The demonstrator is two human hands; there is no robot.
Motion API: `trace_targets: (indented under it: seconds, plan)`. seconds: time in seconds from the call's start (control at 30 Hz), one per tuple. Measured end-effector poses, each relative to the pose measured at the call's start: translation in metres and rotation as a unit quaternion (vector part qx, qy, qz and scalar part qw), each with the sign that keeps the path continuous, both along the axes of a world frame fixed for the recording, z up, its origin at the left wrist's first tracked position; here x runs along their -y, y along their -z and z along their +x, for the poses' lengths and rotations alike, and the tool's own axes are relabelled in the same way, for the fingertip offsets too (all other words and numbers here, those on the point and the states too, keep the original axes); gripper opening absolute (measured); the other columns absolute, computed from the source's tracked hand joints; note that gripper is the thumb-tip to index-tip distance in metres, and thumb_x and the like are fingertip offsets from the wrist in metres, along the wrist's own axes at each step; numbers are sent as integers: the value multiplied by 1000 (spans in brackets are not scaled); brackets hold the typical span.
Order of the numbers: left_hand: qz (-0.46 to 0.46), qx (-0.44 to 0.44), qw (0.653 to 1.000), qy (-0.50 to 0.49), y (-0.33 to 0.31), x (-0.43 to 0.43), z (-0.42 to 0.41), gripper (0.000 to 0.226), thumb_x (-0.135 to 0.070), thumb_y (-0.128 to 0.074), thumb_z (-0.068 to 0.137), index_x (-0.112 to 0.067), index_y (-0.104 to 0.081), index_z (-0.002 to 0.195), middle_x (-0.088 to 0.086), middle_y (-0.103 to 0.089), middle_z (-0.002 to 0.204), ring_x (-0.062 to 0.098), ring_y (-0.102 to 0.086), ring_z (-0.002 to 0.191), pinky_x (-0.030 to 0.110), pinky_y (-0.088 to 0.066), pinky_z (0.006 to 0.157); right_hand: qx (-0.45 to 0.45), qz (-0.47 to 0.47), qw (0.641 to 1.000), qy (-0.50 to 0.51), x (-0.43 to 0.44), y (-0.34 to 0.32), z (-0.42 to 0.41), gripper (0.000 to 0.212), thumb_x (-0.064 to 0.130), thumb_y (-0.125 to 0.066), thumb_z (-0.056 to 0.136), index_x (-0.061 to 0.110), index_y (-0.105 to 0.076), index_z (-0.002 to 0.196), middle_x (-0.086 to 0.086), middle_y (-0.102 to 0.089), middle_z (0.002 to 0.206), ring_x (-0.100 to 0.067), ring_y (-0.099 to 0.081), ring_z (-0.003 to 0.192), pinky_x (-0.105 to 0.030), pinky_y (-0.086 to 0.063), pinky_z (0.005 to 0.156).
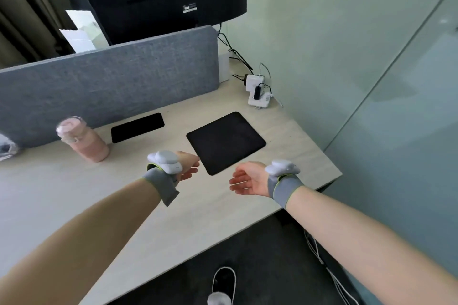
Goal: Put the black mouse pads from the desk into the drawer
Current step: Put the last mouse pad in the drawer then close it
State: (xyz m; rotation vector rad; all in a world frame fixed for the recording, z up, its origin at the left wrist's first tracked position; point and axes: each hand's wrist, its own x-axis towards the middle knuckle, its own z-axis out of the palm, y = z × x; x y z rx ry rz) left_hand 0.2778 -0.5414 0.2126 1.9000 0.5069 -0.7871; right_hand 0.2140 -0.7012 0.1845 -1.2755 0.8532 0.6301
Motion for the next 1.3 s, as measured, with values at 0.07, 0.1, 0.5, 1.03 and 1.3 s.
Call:
trace_targets:
  seconds: [0.07,0.1,0.5,1.03,1.3]
  plan:
    - [1,-6,1000,6,5,4,14,8,-14,-47,94,-10,-54,93,1,-56,84,13,-54,70,20,-38,59,0,7,1000,15,4,3,7,23,12,-38,94,5,-47,74,-13,-58,76,-26,-59,64,-31,-49,59]
    - [8,-8,1000,9,13,8,27,10,-14,-48,94,-11,-53,86,2,-56,87,12,-52,66,20,-38,59,-2,7,1000,29,7,11,17,23,12,-38,94,4,-47,74,-14,-57,76,-26,-59,64,-31,-49,59]
    - [85,-5,990,112,91,34,165,8,-9,-47,92,-10,-53,87,17,-57,107,23,-52,84,19,-29,55,-82,-7,985,149,25,92,105,17,11,-48,90,-3,-47,100,-20,-54,91,-33,-59,84,-37,-48,75]
    - [292,7,911,292,142,24,209,49,-31,-43,92,-23,-41,141,3,-46,145,23,-40,136,23,-22,91,-94,4,964,249,21,143,120,6,13,-51,88,9,-55,87,-8,-60,82,-24,-60,75,-35,-51,67]
    - [60,-19,983,170,142,-2,175,45,-13,-63,85,0,-54,128,17,-63,92,27,-56,80,34,-50,75,-45,-107,982,151,15,125,110,52,4,-48,88,-1,-34,138,-28,-47,137,-27,-49,93,-48,-48,94]
